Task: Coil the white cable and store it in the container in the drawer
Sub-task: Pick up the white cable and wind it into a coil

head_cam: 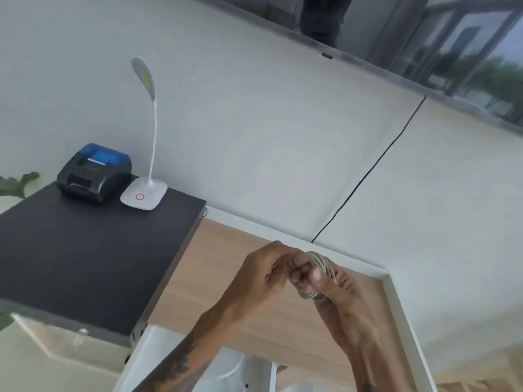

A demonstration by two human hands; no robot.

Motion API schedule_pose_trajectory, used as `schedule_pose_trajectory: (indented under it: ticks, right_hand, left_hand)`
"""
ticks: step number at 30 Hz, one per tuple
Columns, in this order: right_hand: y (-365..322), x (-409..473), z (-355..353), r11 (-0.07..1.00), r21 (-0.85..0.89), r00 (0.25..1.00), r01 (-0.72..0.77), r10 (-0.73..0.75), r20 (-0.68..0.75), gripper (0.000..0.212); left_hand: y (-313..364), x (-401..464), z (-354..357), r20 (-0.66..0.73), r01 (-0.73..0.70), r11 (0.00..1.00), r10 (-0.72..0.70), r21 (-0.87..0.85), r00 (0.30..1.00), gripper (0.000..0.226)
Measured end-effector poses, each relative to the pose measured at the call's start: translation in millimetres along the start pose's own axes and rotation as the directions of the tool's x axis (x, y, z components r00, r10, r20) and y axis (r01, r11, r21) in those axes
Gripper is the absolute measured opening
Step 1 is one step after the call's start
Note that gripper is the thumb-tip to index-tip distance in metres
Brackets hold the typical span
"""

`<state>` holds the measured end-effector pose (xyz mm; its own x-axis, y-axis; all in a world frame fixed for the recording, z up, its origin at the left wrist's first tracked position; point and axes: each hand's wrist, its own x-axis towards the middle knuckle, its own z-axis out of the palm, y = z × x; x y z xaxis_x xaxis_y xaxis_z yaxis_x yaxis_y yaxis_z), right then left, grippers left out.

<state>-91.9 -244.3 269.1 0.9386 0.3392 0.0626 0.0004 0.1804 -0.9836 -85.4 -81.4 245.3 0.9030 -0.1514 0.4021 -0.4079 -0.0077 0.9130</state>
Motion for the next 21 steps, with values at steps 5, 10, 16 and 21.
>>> schedule_pose_trajectory:
  ticks: [5, 10, 16, 21]
  right_hand:
    - [20.8, -16.9, 10.5, 0.996, -0.027, 0.995, -0.088, 0.089, 0.036, 0.043]
    - [52.9, -23.0, 28.6, 0.888, 0.411, 0.962, -0.208, 0.262, -0.079, 0.06]
    - [67.2, -14.6, 37.9, 0.927, 0.317, 0.966, -0.2, 0.24, -0.092, 0.058]
    - [67.6, -30.2, 20.2, 0.895, 0.392, 0.977, -0.213, 0.19, 0.097, 0.052]
  left_hand:
    - [-11.6, -40.6, -10.8, 0.026, 0.025, 0.998, -0.023, -0.062, 0.999, 0.02]
    - [-13.9, -65.1, -6.4, 0.011, 0.122, 0.99, -0.122, -0.063, 0.992, 0.028]
    - [-23.8, -71.5, -14.4, -0.029, 0.273, 0.958, -0.276, -0.089, 0.961, 0.037]
    - [-15.3, -74.9, -6.1, 0.097, 0.199, 0.974, -0.189, -0.105, 0.977, 0.042]
